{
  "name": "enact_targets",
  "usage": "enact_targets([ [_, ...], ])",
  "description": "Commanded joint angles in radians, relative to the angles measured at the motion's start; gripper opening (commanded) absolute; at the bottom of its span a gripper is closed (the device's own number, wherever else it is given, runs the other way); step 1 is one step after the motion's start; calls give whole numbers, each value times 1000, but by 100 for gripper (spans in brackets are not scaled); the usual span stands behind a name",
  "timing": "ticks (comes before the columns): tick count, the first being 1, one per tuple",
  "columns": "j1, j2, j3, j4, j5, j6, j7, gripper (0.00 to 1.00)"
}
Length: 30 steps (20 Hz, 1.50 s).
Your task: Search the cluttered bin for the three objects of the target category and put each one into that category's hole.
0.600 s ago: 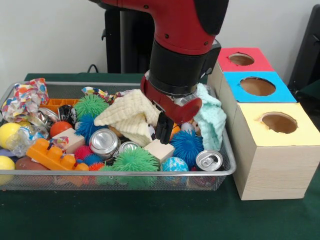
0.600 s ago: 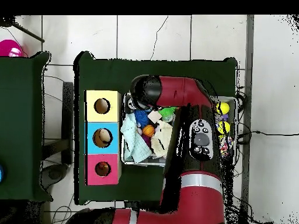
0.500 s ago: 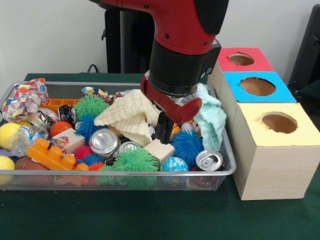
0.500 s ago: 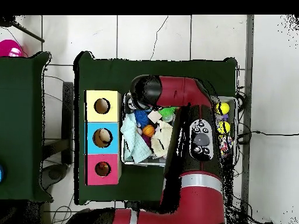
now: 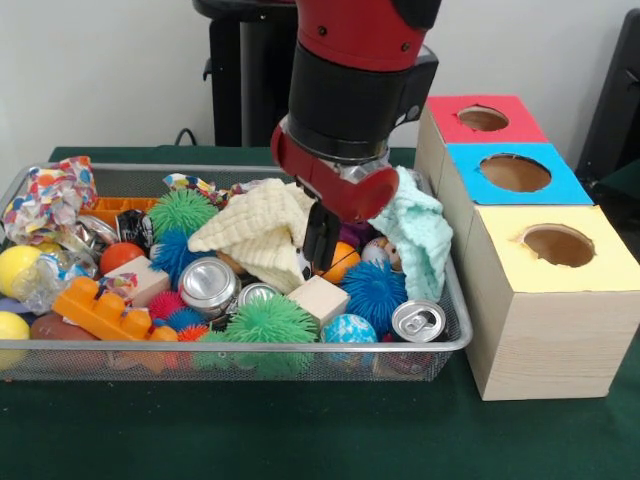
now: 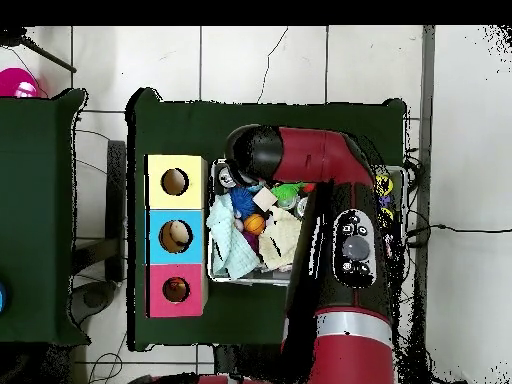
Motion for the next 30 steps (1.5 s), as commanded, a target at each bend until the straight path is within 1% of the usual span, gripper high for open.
enact_targets([
  [1,42,-72,33,211,31,8,38,0],
  [3,46,-92,35,236,63,51,62,0],
  [7,62,-113,30,275,85,50,84,0],
  [12,108,-127,0,315,118,50,140,0],
  [17,137,-117,-18,373,142,-33,174,0],
  [22,151,-63,-28,403,147,-156,201,0],
  [25,141,-50,-28,432,147,-212,182,0],
  [27,120,-37,-29,444,138,-256,155,0],
  [30,97,-23,-30,451,137,-289,130,0],
])
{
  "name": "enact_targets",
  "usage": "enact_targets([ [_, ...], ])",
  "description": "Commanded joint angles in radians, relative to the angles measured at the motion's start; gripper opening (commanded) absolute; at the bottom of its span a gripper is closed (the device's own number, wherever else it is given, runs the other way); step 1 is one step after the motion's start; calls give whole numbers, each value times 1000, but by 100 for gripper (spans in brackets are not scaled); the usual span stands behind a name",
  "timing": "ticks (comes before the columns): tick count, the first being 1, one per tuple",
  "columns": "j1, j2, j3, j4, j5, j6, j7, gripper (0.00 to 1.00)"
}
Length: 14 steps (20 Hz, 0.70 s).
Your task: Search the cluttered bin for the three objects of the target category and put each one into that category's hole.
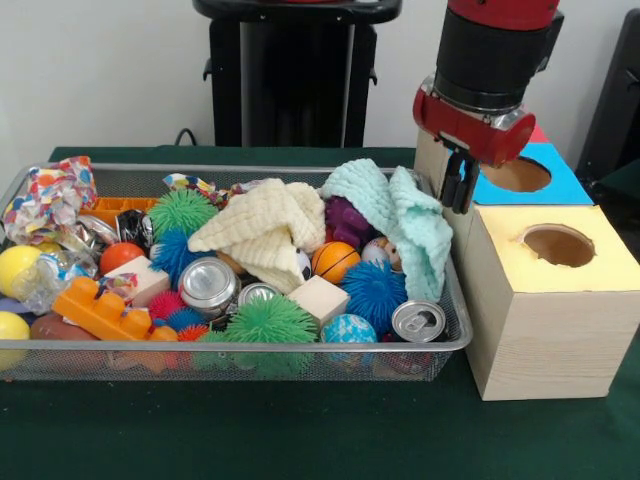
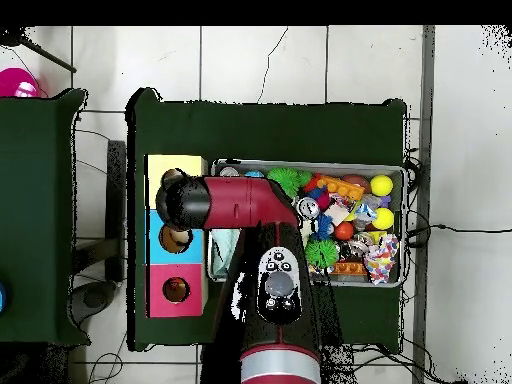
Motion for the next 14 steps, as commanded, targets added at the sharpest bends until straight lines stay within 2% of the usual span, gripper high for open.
enact_targets([
  [1,-60,88,-20,138,7,-120,125,0],
  [7,-110,103,-13,131,0,-147,71,0],
  [14,-141,72,7,186,9,-155,70,0],
])
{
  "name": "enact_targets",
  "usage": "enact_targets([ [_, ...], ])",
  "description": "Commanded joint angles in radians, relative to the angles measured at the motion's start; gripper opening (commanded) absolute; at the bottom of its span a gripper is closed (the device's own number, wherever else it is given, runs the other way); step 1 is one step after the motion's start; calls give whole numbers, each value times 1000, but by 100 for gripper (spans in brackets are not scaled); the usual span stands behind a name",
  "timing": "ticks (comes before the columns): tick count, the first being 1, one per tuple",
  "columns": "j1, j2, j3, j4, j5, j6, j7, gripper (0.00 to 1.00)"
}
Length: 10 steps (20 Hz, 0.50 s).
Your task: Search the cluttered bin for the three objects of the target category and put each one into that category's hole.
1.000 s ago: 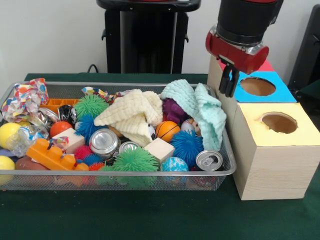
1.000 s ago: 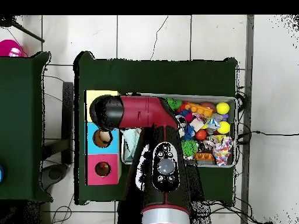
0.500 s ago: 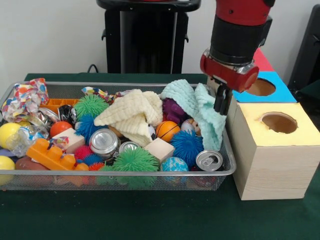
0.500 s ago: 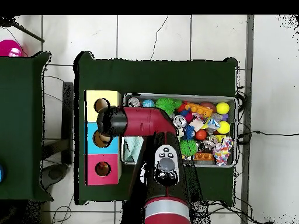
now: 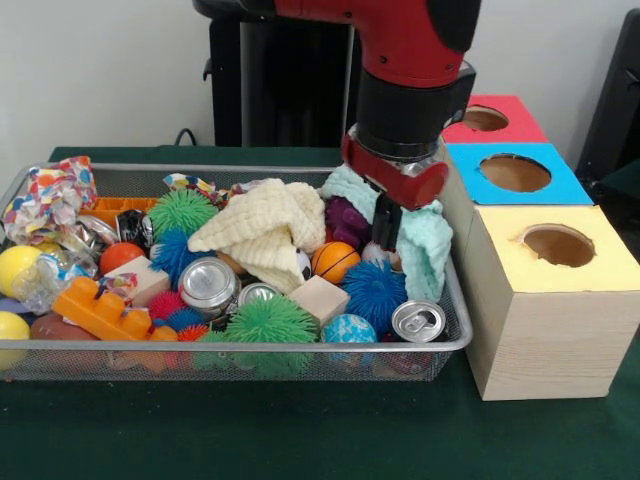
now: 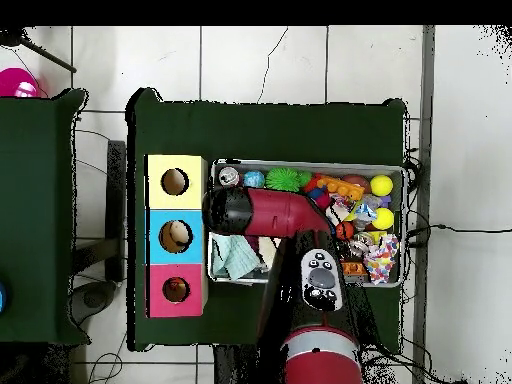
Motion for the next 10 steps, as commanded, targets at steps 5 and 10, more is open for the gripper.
enact_targets([
  [5,-20,-35,8,198,18,-36,101,0],
  [10,7,-9,4,200,30,-56,138,0],
])
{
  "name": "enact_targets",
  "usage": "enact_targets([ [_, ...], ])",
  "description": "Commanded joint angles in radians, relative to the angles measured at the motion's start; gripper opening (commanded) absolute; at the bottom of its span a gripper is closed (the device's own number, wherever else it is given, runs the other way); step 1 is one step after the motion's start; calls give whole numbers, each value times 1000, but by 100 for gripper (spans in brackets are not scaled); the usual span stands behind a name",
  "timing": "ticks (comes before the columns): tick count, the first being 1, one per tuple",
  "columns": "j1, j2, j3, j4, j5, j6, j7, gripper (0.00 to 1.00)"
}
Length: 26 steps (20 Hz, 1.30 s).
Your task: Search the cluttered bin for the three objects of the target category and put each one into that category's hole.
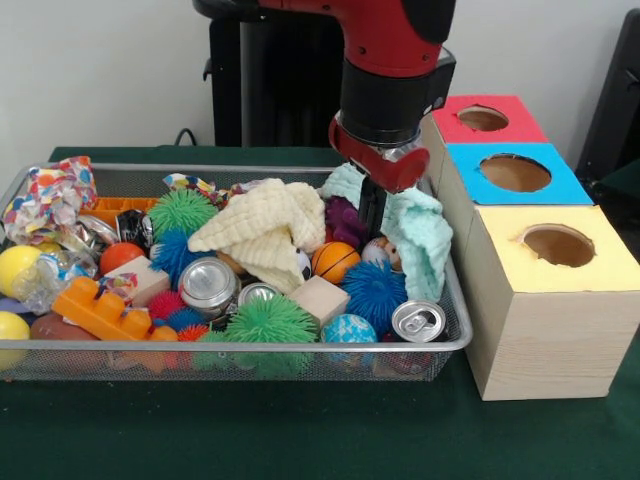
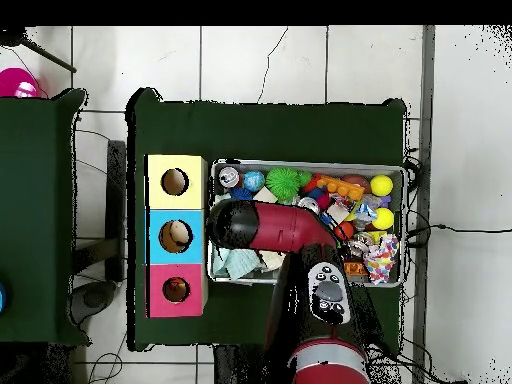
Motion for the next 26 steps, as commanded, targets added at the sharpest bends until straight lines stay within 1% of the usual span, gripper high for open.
enact_targets([
  [1,31,25,3,109,34,-53,149,0],
  [4,60,48,-18,89,34,-51,168,0],
  [8,64,104,-20,72,38,-95,168,0],
  [14,37,192,-16,20,33,-120,132,0],
  [20,28,242,-26,-6,26,-167,122,0],
  [24,15,247,-23,-13,29,-158,108,0],
  [25,17,249,-27,-16,36,-151,110,100],
  [26,16,248,-26,-17,36,-148,109,100],
])
